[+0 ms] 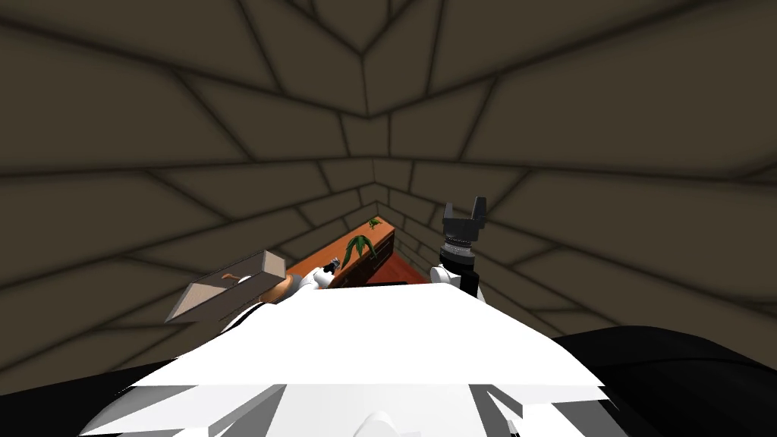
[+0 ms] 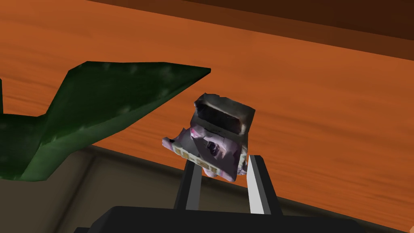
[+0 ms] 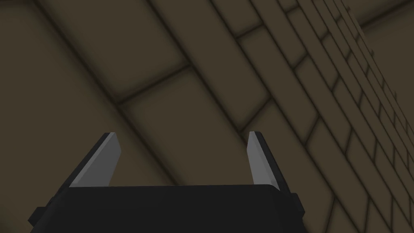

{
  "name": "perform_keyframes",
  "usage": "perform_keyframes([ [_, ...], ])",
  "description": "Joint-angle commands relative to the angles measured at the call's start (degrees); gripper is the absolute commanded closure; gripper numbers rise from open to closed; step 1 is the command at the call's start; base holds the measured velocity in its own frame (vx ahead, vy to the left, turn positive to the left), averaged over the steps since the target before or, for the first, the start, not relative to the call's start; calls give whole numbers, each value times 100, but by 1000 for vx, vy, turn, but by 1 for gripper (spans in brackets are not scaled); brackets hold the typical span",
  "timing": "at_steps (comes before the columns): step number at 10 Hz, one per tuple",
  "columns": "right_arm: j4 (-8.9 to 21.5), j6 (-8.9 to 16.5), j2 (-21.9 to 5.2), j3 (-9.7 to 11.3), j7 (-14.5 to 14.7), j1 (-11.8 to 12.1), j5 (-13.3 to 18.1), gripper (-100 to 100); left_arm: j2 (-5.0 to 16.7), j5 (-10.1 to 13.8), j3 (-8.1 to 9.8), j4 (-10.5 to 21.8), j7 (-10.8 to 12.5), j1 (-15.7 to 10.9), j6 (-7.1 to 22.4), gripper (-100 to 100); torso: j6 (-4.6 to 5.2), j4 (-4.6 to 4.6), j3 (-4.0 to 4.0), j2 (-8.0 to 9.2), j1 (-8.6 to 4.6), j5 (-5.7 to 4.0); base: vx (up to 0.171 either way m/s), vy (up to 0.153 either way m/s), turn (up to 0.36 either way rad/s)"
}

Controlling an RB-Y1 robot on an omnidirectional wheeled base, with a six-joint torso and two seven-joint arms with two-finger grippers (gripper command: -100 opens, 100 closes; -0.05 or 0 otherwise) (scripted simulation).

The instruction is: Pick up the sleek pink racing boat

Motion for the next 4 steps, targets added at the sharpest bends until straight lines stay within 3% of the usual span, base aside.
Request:
perform_keyframes([
  [1, 0, 0, 0, 0, 0, 0, 0, 0, -71, 215, -206, -275, -185, -147, 286, 100, 0, 0, 0, 0, 0, 0, -46, 48, 135],
  [2, 0, 0, 0, 0, 0, 0, 0, 0, -71, 215, -206, -275, -185, -147, 437, 100, 1, 1, 0, -1, -1, -1, -38, 51, 65],
  [3, 0, 0, 0, 0, 0, 0, 0, 0, -70, 170, -171, -261, -151, -111, 314, 100, -2, -1, -2, -3, 2, -2, -13, 22, -3],
  [4, 0, 0, 0, 0, 0, 0, 0, 0, -70, 180, -179, -273, -165, -117, 353, 0, -2, -3, -6, -9, -5, -2, 0, 0, 0],
])
